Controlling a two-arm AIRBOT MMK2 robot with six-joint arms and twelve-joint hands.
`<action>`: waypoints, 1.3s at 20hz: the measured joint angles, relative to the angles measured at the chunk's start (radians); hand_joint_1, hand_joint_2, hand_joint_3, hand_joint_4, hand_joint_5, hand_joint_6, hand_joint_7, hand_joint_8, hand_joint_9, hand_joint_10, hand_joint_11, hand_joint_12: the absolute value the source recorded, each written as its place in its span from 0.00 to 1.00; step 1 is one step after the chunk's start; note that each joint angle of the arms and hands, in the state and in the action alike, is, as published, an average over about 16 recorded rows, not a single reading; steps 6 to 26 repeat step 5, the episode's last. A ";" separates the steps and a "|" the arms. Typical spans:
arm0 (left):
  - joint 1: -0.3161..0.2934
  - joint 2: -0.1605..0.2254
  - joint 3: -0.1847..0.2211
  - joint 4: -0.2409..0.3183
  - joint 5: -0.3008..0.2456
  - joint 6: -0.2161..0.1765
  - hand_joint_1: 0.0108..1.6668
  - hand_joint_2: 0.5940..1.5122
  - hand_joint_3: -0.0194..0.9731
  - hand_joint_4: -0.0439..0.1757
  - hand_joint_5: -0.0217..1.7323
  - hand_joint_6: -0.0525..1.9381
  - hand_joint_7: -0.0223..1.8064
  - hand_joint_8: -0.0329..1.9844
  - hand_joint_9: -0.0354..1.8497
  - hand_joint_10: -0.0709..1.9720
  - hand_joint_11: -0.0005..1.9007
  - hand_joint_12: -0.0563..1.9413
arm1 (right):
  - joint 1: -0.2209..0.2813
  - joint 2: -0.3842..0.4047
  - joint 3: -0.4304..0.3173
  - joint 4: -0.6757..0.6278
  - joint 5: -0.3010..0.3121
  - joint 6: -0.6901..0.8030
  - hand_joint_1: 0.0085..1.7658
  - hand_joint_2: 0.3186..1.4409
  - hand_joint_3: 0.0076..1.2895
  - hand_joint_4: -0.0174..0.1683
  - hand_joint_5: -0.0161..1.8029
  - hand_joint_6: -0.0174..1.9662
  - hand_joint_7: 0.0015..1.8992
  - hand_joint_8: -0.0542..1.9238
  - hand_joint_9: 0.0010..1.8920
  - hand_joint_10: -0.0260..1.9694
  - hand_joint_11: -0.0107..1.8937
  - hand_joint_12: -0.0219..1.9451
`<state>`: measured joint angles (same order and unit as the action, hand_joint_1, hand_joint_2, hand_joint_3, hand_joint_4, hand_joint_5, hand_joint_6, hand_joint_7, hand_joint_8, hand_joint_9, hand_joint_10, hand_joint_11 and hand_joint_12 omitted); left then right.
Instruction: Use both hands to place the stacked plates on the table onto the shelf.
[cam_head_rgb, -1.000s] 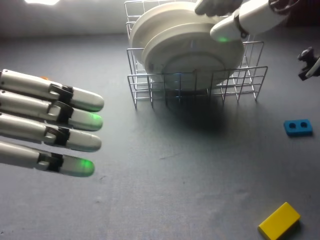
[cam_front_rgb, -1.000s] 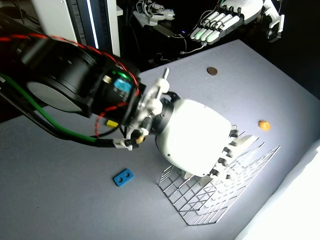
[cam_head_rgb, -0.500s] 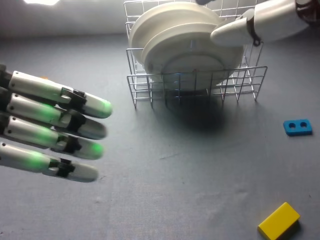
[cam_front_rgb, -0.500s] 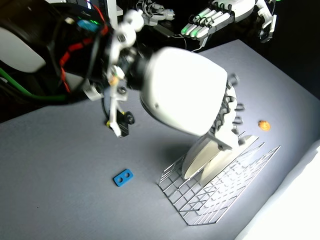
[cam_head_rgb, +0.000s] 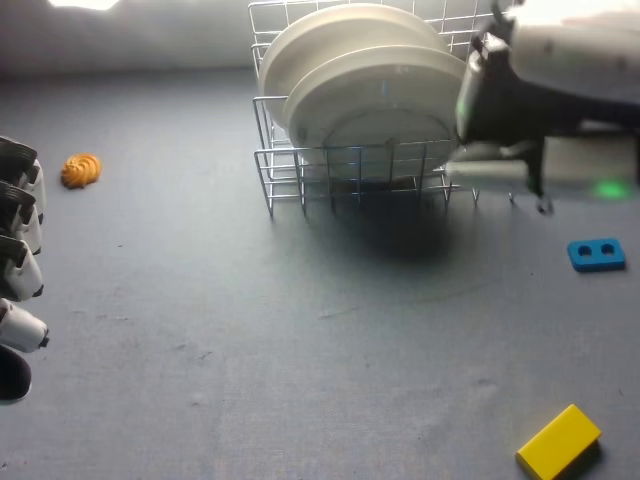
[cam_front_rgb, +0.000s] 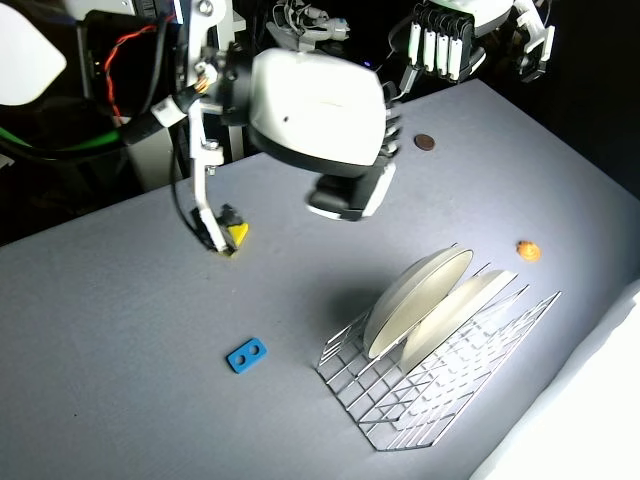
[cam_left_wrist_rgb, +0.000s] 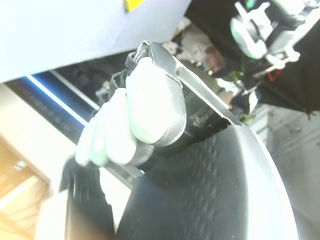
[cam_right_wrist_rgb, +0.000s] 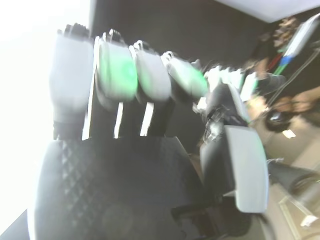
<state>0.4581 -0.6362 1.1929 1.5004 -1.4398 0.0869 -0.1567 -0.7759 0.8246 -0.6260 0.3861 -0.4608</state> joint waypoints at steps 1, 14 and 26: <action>0.000 0.001 0.000 0.000 -0.001 -0.001 0.28 0.70 0.02 0.85 0.84 0.96 0.91 0.95 0.93 0.96 0.89 0.99 | -0.007 0.006 -0.005 -0.020 0.008 0.008 0.23 0.82 0.00 0.11 0.68 0.92 0.68 0.95 0.70 0.95 0.73 0.99; 0.000 0.001 -0.001 -0.002 -0.002 -0.002 0.39 0.74 0.02 0.98 0.86 1.00 0.93 0.97 0.95 0.97 0.94 1.00 | -0.033 0.033 -0.027 -0.089 0.041 0.038 0.29 0.89 0.00 0.10 0.74 0.98 0.75 0.99 0.78 0.98 0.83 0.99; 0.000 0.001 -0.001 -0.002 -0.002 -0.002 0.39 0.74 0.02 0.98 0.86 1.00 0.93 0.97 0.95 0.97 0.94 1.00 | -0.033 0.033 -0.027 -0.089 0.041 0.038 0.29 0.89 0.00 0.10 0.74 0.98 0.75 0.99 0.78 0.98 0.83 0.99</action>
